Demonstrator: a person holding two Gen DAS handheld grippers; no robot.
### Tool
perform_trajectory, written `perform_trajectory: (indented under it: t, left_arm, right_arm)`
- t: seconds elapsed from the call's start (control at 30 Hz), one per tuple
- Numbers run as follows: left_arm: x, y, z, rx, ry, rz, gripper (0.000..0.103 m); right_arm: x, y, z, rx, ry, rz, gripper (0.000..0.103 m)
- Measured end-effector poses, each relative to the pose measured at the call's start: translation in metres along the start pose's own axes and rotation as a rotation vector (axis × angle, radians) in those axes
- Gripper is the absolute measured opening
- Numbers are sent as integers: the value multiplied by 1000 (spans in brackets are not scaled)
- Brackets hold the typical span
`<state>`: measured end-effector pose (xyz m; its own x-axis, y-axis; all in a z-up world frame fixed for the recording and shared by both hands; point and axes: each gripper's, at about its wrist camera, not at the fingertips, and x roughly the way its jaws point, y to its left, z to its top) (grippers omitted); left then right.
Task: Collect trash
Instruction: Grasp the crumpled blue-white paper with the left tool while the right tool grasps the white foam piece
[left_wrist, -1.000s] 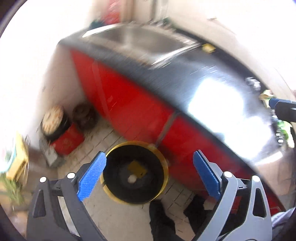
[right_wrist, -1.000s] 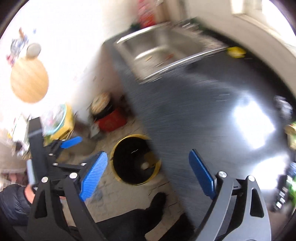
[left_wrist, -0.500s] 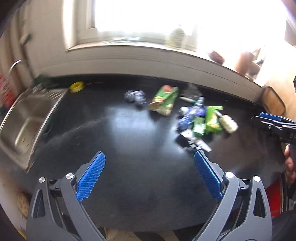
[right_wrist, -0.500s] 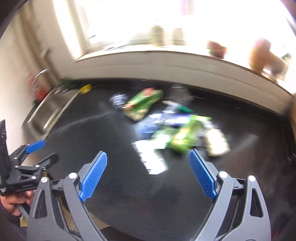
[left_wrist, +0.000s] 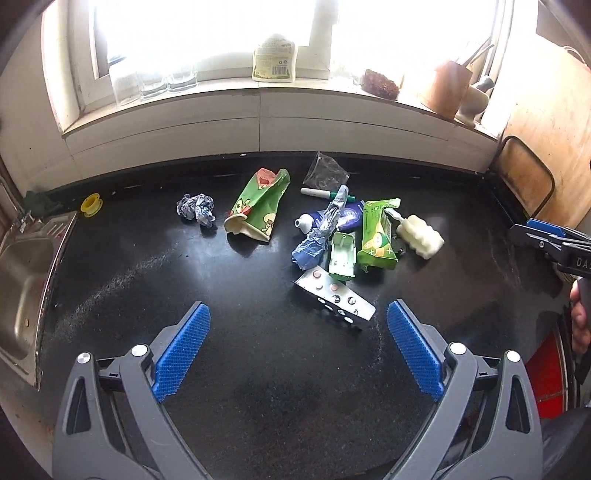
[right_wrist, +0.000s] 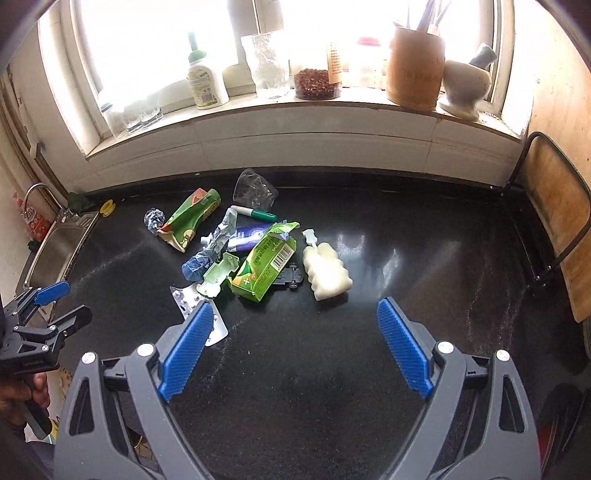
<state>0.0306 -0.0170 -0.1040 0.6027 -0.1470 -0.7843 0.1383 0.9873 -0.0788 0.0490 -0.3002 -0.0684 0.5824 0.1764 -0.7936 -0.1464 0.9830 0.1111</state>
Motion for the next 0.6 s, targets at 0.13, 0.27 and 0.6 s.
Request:
perform_trajectory:
  t: [0.13,0.27,0.6]
  left_arm:
    - [13,10,7,-16,17,21,94]
    - [34,28,18,-33,29,58,94]
    - [146,112,67,-100,82,165,94]
  right_arm:
    - [11,-1,7,-8,10,4,87]
    - [31,-4,15,-16,31,4,87]
    - [120,-27,31,-43,139,-39,87]
